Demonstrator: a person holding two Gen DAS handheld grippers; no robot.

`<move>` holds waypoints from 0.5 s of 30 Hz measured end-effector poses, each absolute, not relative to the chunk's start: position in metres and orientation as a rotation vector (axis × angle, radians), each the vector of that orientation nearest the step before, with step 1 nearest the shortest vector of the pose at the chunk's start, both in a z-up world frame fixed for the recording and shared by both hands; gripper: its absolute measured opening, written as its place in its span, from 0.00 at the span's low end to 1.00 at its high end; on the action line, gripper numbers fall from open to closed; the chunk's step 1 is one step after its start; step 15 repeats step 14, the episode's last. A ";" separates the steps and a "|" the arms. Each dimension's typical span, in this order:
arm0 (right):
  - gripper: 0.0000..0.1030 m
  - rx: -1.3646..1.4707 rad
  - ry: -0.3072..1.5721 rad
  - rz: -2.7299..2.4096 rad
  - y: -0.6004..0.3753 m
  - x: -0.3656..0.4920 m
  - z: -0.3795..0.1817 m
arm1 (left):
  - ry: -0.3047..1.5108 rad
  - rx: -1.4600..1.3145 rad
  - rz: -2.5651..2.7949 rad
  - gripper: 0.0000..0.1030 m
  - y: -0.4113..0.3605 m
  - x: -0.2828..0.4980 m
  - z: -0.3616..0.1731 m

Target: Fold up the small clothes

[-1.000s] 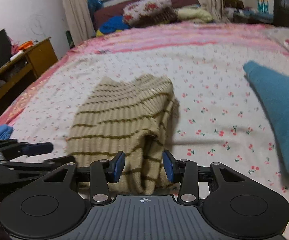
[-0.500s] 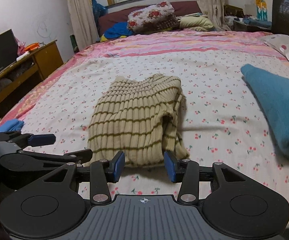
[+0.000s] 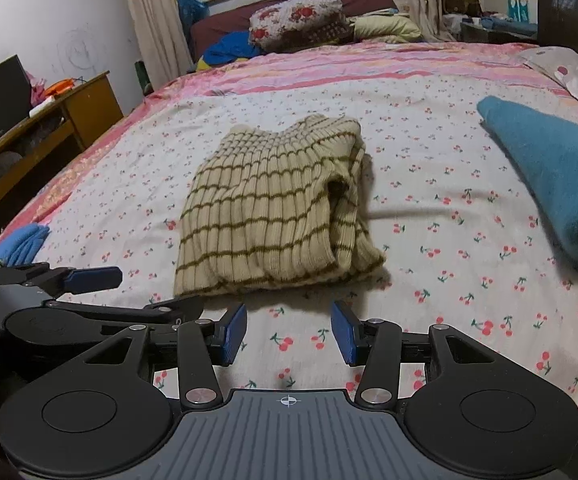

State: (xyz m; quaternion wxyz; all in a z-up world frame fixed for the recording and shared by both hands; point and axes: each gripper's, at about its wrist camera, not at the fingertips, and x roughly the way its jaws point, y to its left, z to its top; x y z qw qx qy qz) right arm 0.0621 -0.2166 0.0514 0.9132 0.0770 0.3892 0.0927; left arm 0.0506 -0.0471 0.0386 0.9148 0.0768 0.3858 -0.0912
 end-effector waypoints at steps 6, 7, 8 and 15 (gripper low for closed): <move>0.45 0.164 0.807 0.187 -0.216 0.062 0.049 | 0.797 0.138 -0.188 0.86 -0.044 0.050 0.038; 0.45 0.163 0.808 0.186 -0.216 0.062 0.049 | 0.798 0.137 -0.188 0.86 -0.044 0.050 0.038; 0.45 0.165 0.809 0.184 -0.216 0.061 0.049 | 0.799 0.136 -0.188 0.86 -0.044 0.050 0.038; 0.45 0.167 0.814 0.183 -0.215 0.061 0.048 | 0.805 0.135 -0.184 0.86 -0.045 0.050 0.038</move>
